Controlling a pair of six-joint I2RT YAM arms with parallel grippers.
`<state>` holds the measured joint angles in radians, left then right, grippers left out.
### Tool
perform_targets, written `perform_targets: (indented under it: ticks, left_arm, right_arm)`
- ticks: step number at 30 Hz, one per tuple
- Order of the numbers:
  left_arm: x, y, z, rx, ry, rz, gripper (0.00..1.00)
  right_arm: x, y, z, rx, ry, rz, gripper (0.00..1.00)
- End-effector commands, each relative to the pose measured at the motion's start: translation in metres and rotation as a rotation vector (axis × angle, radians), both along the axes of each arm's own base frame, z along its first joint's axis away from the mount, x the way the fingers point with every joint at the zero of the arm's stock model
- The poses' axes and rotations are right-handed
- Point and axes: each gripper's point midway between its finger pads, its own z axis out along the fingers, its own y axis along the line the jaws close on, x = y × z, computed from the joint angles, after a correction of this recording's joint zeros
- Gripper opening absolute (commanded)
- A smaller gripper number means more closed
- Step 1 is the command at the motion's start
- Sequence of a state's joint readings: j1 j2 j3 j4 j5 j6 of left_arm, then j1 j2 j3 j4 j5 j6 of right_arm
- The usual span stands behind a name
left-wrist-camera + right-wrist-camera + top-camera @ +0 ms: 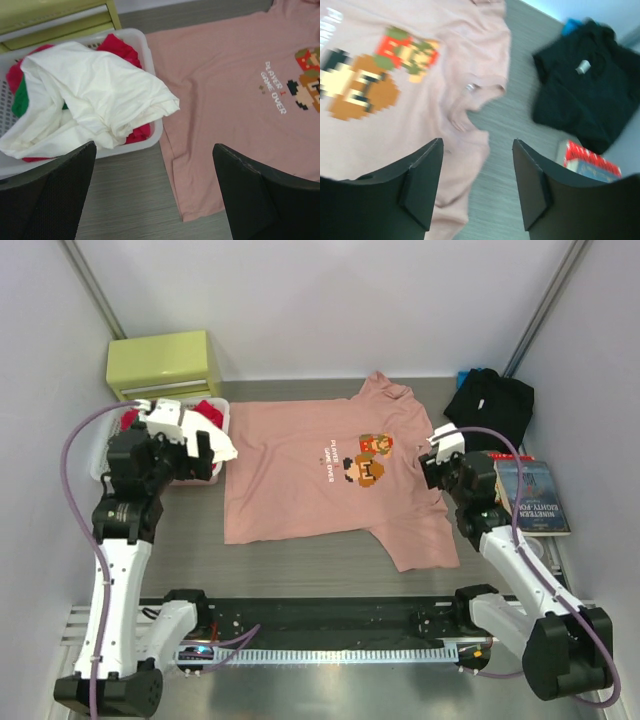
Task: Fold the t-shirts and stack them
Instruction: Flatten out the tshirt
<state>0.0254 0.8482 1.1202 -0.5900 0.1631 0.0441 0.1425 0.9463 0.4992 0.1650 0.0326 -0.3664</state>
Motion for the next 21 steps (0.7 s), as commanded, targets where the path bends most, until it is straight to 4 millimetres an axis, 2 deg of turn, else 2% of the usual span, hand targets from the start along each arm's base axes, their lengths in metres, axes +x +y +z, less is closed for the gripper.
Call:
perform_targets:
  ticks: [1,2,3,4,5,6,7,8,9,11,12,13,15,17,19,21]
  left_arm:
    - [-0.002,-0.004,-0.049,0.135,0.129,-0.039,1.0]
    - [-0.002,-0.003,-0.059,0.162,0.163,-0.043,1.0]
    - [-0.004,-0.003,-0.069,0.166,0.198,-0.046,1.0]
    - [-0.006,-0.005,-0.082,0.168,0.232,-0.06,1.0]
    - [-0.01,-0.016,-0.088,0.143,0.246,-0.118,1.0]
    - [-0.014,-0.022,-0.093,0.122,0.251,-0.148,1.0]
    - [-0.014,-0.03,-0.102,0.092,0.237,-0.175,1.0]
    - [-0.012,-0.034,-0.102,0.064,0.211,-0.18,1.0]
    - [-0.012,-0.04,-0.101,0.031,0.198,-0.2,1.0]
    - [-0.011,-0.04,-0.105,0.031,0.235,-0.199,1.0]
    - [-0.006,-0.041,-0.119,0.037,0.306,-0.205,1.0]
    - [-0.001,-0.043,-0.111,0.053,0.308,-0.219,1.0]
    - [0.004,-0.046,-0.114,0.065,0.35,-0.223,1.0]
    - [0.018,-0.057,-0.104,0.067,0.326,-0.232,1.0]
    - [0.035,-0.071,-0.097,0.039,0.343,-0.251,1.0]
    - [0.04,-0.075,-0.11,0.023,0.445,-0.26,1.0]
  right_arm:
    - [-0.007,0.047,0.033,0.029,0.068,0.232,0.64]
    - [-0.004,0.053,0.06,0.045,0.035,0.257,0.58]
    - [-0.004,0.058,0.065,0.058,0.056,0.278,0.5]
    - [-0.006,0.061,0.084,0.078,0.056,0.29,0.36]
    - [-0.008,0.067,0.091,0.095,0.061,0.319,0.2]
    - [-0.009,0.07,0.096,0.108,0.077,0.331,0.15]
    - [-0.01,0.072,0.109,0.128,0.075,0.337,0.08]
    - [-0.012,0.079,0.113,0.191,0.085,0.343,0.01]
    - [-0.015,0.083,0.114,0.205,0.099,0.363,0.01]
    - [-0.016,0.088,0.103,0.233,0.171,0.368,0.01]
    - [-0.015,0.09,0.097,0.246,0.207,0.36,0.01]
    - [-0.015,0.092,0.083,0.251,0.27,0.359,0.01]
    - [-0.009,0.089,0.068,0.253,0.314,0.325,0.01]
    - [0.002,0.085,0.059,0.244,0.317,0.283,0.01]
    - [0.02,0.078,0.063,0.224,0.269,0.237,0.01]
    - [0.038,0.078,0.051,0.2,0.311,0.22,0.01]
